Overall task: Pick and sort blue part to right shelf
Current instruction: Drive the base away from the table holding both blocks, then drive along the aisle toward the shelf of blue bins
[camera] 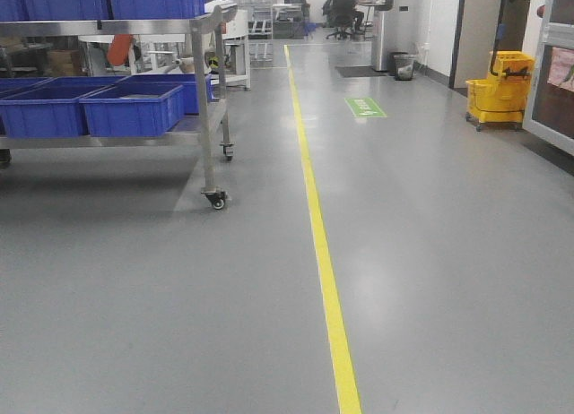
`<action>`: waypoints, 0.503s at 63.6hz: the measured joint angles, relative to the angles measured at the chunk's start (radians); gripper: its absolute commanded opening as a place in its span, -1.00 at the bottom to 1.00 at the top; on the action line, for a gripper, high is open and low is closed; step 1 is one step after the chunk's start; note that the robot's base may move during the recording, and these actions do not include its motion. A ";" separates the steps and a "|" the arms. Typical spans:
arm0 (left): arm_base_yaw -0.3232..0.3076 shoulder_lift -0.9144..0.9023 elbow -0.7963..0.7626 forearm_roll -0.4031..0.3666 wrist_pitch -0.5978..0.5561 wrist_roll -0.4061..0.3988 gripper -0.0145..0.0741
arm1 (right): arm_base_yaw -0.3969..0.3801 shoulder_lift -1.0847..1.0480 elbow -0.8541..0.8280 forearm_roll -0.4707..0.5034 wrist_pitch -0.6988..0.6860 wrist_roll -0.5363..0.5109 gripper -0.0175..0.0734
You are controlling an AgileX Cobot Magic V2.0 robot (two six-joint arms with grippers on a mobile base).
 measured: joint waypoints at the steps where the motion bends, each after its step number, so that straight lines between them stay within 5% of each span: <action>1: 0.000 0.000 0.000 0.000 0.000 0.000 0.24 | 0.000 0.000 0.000 0.000 0.000 0.000 0.33; 32: 0.000 0.000 0.000 0.000 0.000 0.000 0.24 | 0.000 0.000 0.000 0.000 0.000 0.000 0.33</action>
